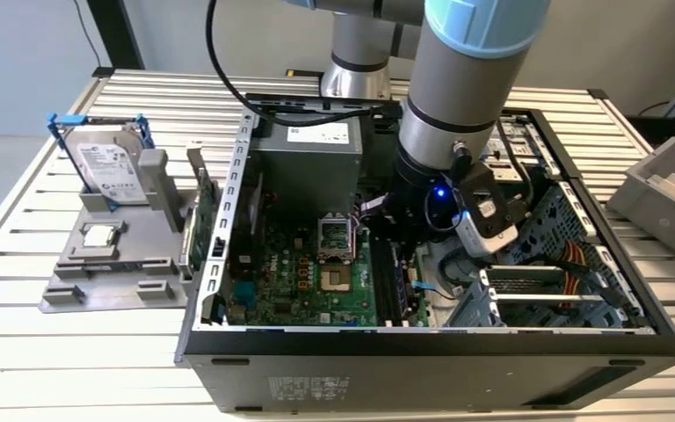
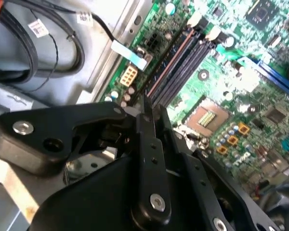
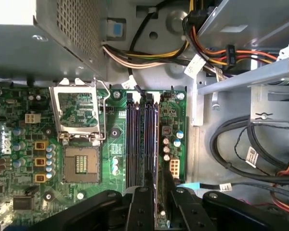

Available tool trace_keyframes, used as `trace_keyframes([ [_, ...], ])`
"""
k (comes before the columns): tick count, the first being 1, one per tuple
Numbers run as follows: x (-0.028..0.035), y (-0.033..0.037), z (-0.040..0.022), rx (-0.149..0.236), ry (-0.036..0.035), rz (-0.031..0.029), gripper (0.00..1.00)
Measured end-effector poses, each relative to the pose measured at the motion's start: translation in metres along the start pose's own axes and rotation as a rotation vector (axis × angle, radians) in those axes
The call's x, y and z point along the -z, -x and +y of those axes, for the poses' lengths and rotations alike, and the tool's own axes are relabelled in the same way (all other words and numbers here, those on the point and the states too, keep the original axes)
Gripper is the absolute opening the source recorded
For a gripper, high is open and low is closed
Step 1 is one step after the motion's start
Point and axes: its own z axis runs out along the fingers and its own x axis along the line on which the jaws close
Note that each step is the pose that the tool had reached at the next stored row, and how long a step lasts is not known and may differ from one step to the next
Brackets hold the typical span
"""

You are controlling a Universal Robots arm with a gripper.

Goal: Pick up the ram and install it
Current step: 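Insert the ram into the slot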

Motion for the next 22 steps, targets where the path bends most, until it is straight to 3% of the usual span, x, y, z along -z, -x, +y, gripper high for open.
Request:
trace_keyframes([
  [1, 0.0000, 0.0000, 0.0000, 0.000, 0.0001, 0.0000, 0.00],
  [19, 0.0000, 0.0000, -0.0008, 0.000, 0.0000, 0.0000, 0.00],
  [22, 0.0001, 0.0000, -0.0008, 0.017, 0.0011, 0.0004, 0.00],
])
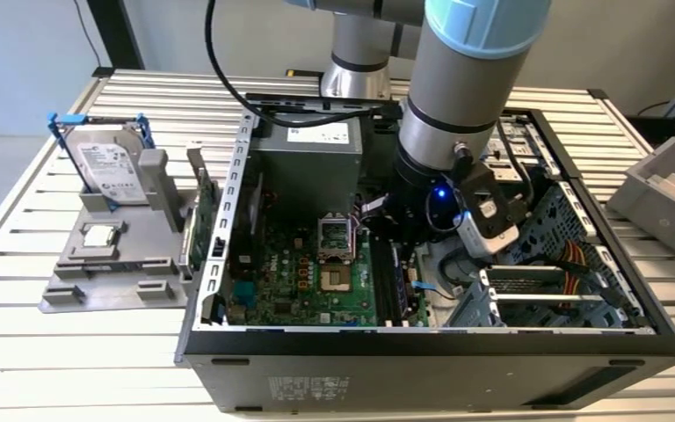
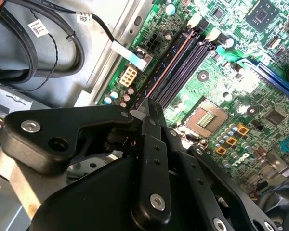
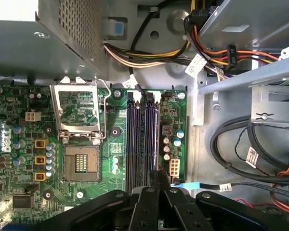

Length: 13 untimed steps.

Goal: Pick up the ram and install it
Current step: 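Insert the ram into the slot, then press down the ram until it locks into place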

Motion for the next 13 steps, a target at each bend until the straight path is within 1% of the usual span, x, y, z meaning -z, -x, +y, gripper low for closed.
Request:
trace_keyframes([
  [8, 0.0001, 0.0000, 0.0000, 0.092, 0.0033, 0.0016, 0.00],
  [13, 0.0003, 0.0000, 0.0000, 0.094, 0.0032, 0.0017, 0.00],
])
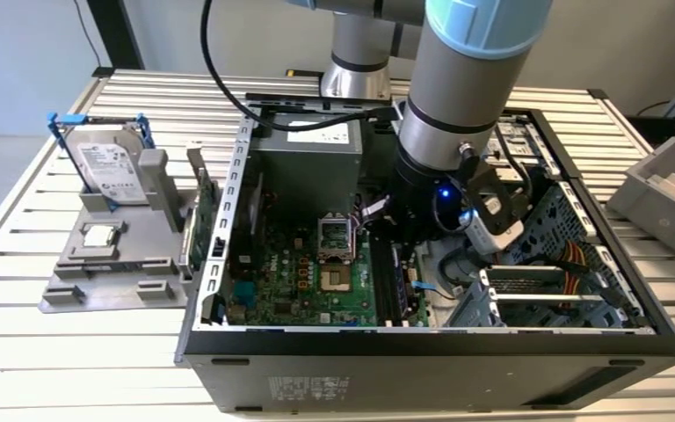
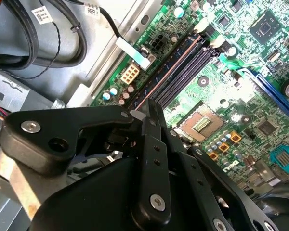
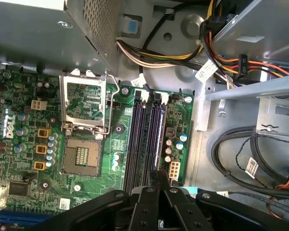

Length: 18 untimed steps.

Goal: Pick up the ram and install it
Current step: 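Press down the ram until it locks into place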

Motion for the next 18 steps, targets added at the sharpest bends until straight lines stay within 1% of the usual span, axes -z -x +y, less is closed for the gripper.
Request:
trace_keyframes([
  [3, 0.0000, 0.0000, 0.0000, 0.008, 0.0002, 0.0001, 0.00],
  [7, 0.0006, 0.0000, 0.0000, 0.037, 0.0011, 0.0007, 0.00],
  [10, 0.0007, 0.0000, 0.0000, 0.070, 0.0021, 0.0013, 0.00],
  [15, 0.0008, 0.0000, 0.0000, 0.134, 0.0039, 0.0025, 0.00],
  [18, 0.0008, 0.0000, 0.0000, 0.180, 0.0054, 0.0034, 0.00],
])
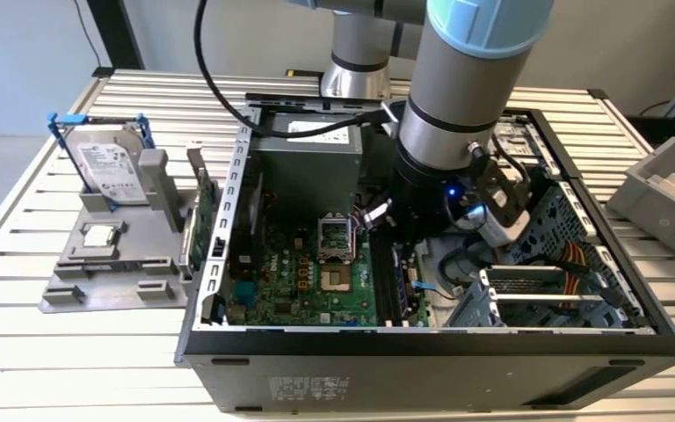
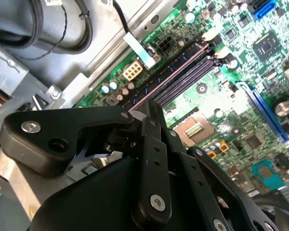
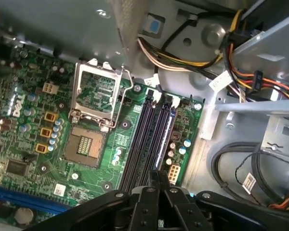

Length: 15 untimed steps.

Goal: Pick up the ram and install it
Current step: 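Press down the ram until it locks into place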

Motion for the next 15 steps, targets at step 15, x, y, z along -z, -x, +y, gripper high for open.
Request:
trace_keyframes([
  [15, 0.0000, 0.0000, 0.0000, 0.245, 0.0073, 0.0045, 0.00],
])
